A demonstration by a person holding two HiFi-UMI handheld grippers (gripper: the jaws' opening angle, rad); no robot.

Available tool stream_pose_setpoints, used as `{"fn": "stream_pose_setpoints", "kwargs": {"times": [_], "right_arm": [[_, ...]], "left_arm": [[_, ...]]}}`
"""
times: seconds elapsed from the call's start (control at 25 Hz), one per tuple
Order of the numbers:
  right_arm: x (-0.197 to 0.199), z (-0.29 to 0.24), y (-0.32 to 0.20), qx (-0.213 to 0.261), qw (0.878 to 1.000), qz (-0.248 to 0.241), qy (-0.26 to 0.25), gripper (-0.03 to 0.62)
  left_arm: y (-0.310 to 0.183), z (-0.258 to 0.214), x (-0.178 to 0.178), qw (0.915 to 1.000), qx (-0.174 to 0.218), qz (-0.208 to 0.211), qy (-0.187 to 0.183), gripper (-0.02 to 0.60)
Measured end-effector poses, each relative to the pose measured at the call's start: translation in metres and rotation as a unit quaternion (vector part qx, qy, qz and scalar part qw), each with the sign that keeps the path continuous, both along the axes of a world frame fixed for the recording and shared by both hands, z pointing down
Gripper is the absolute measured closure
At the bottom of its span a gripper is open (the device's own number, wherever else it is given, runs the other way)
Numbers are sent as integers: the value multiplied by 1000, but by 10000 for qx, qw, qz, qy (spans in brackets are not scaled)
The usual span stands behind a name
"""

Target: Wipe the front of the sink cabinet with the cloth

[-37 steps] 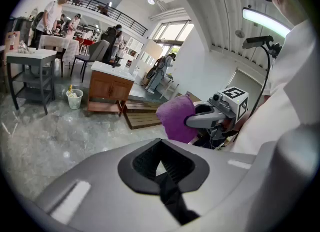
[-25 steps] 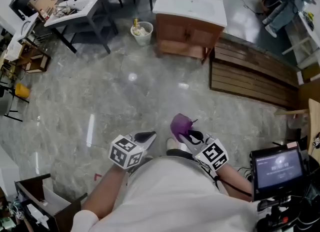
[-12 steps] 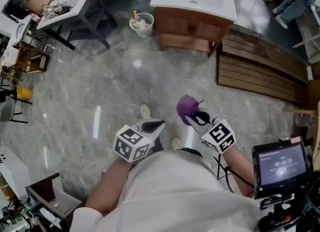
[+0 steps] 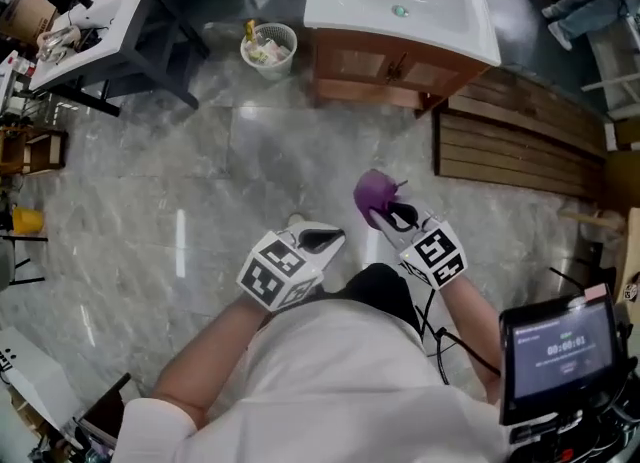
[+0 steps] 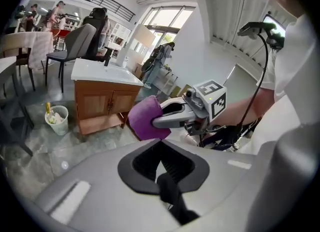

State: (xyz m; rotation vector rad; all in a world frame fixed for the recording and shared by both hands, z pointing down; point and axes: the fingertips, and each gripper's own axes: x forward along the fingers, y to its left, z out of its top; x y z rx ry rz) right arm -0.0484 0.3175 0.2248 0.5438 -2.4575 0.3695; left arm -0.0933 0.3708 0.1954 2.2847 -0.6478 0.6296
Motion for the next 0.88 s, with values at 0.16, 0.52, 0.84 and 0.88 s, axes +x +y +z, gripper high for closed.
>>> {"fn": "stream_pose_setpoints", "kwargs": {"times": [0.16,0.52,0.84,0.88], "right_arm": [[-45,32,-81,77,9999,-88,95,539],[-124,112,-251,484,9902,-1298,189,539],[-145,197,-357,668,9789,-1865,506,539],[-147,206,-367,702,9776,-1905,549,539]], "left_arm": [[-64,23,-26,9998,-48,161,-57,574],[-185,89,-26,9980,-276,-563,-62,574],[-254,146,4,9938,-361,-1052,10,574],[-261,150,8,9939,-335,-1052,19,574]]}}
